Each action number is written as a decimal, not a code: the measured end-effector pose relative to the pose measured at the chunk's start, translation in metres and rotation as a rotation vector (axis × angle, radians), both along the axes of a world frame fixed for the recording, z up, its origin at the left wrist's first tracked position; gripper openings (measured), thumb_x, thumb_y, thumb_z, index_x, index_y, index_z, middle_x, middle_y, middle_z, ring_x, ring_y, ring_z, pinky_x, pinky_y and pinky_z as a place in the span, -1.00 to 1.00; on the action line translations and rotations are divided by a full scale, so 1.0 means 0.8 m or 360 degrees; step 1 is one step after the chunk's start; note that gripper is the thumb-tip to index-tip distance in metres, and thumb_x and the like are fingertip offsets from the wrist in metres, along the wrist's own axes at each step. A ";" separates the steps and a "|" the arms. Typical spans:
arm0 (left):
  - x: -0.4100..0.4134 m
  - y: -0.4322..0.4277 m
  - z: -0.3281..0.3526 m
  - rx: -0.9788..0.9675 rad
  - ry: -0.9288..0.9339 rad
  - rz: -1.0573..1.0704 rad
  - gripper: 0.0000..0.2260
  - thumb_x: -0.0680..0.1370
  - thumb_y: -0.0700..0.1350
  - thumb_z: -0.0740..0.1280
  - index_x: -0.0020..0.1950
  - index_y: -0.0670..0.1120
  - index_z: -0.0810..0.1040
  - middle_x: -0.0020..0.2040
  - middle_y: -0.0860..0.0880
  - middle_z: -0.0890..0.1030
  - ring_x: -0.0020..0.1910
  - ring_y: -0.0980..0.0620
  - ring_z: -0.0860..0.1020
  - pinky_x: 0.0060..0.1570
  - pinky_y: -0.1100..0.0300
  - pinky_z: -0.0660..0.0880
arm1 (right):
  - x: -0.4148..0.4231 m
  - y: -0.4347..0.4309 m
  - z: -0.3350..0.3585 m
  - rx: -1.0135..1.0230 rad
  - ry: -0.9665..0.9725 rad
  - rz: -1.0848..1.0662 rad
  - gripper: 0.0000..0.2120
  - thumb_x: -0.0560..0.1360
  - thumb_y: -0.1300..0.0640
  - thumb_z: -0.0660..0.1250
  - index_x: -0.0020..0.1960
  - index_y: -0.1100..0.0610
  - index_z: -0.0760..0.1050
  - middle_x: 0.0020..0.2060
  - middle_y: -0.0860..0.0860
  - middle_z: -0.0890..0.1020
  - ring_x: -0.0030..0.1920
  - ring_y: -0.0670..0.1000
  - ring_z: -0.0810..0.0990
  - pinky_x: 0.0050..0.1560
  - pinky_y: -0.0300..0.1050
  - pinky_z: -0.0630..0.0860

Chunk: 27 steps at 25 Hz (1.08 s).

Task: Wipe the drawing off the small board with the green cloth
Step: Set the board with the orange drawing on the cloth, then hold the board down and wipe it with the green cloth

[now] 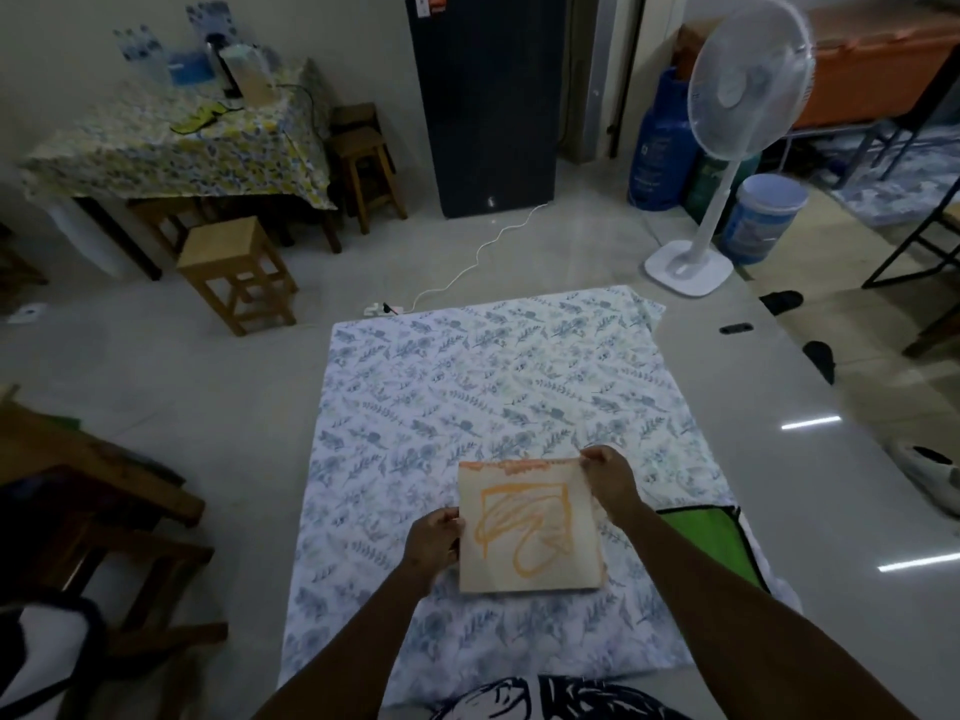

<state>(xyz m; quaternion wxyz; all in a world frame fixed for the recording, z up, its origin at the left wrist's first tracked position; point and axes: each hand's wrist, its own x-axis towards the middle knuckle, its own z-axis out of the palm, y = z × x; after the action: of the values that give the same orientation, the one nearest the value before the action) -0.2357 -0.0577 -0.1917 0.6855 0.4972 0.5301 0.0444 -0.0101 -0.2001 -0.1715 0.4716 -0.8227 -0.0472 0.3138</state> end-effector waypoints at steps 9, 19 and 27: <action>-0.006 -0.019 -0.011 0.0938 0.0411 -0.0596 -0.74 0.61 -0.23 0.26 0.27 -0.17 0.59 0.19 -0.17 0.66 0.16 -0.12 0.61 0.12 0.15 0.50 | -0.044 -0.158 -0.048 -0.0920 -0.1106 0.0390 -0.49 0.48 -0.05 0.40 0.37 0.12 0.48 0.40 0.23 0.45 0.39 0.31 0.38 0.37 0.27 0.34; -0.029 -0.014 -0.027 0.1284 0.0623 -0.1341 -0.26 0.44 0.01 0.49 0.49 -0.24 0.25 0.49 -0.19 0.35 0.45 -0.16 0.33 0.45 -0.08 0.31 | -0.023 -0.211 -0.046 -0.1183 -0.0985 0.0659 -0.48 0.49 0.12 0.39 0.44 0.01 0.40 0.43 0.13 0.43 0.33 0.29 0.41 0.30 0.18 0.43; -0.029 -0.006 -0.031 0.1329 0.0732 -0.1743 0.13 0.33 0.23 0.51 0.59 -0.17 -0.15 0.63 -0.11 -0.14 0.61 -0.10 -0.10 0.59 -0.01 -0.03 | -0.012 -0.129 -0.016 -0.0495 -0.1242 0.0431 -0.70 0.52 0.36 0.31 0.23 0.22 0.58 0.06 0.23 0.66 -0.08 0.17 0.63 -0.11 -0.12 0.54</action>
<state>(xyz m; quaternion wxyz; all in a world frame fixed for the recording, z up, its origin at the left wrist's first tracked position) -0.2589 -0.0629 -0.2167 0.2336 0.9083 0.2747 -0.2122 -0.0196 -0.3033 -0.1842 0.2436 -0.9272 -0.2814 0.0421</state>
